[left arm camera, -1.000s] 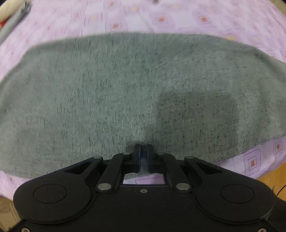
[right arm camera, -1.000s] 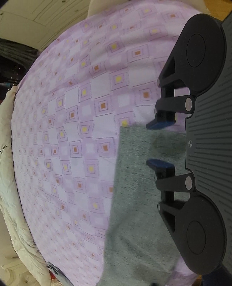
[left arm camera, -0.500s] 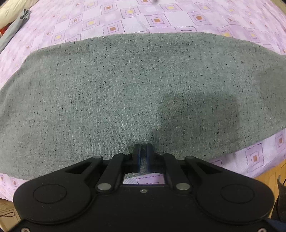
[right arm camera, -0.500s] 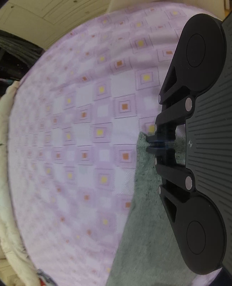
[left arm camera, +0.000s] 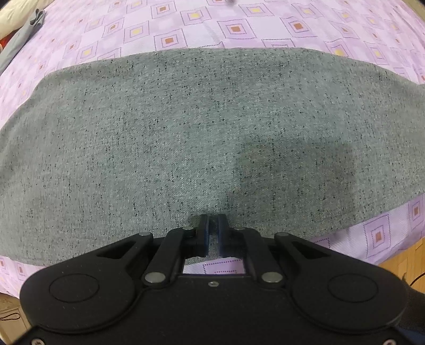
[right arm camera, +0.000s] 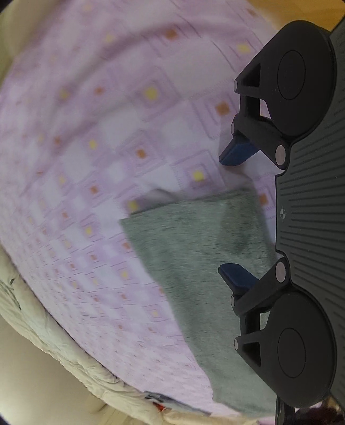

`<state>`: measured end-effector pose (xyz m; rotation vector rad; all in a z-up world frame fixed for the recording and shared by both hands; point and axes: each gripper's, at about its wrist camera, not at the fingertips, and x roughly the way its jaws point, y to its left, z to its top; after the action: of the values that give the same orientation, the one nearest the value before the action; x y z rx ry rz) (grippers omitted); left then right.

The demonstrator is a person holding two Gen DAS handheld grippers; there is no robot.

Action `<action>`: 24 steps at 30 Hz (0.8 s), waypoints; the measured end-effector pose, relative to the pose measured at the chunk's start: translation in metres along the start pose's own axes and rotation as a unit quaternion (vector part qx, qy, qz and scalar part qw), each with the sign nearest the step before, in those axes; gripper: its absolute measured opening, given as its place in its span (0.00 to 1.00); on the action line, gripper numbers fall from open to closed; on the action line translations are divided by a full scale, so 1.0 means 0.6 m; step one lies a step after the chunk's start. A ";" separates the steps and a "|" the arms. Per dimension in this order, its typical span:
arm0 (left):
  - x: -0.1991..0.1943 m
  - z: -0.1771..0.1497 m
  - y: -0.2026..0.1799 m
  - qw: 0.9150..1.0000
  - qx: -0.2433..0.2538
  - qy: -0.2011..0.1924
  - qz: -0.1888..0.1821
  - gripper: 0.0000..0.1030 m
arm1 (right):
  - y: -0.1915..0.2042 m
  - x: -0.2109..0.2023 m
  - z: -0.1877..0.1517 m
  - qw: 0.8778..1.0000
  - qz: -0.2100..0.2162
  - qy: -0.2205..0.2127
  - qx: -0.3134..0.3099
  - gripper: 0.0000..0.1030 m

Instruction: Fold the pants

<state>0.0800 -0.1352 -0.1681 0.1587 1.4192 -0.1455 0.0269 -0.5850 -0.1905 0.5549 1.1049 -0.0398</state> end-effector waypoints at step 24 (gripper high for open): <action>-0.008 0.211 -0.077 0.997 -0.014 -0.050 -0.051 0.11 | 0.097 -0.072 0.067 0.999 -0.020 -0.036 0.003 0.10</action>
<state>0.1932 -0.2050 -0.1462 0.0541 1.3302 -0.2150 0.0582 -0.5627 -0.1169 0.5328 1.0468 -0.0979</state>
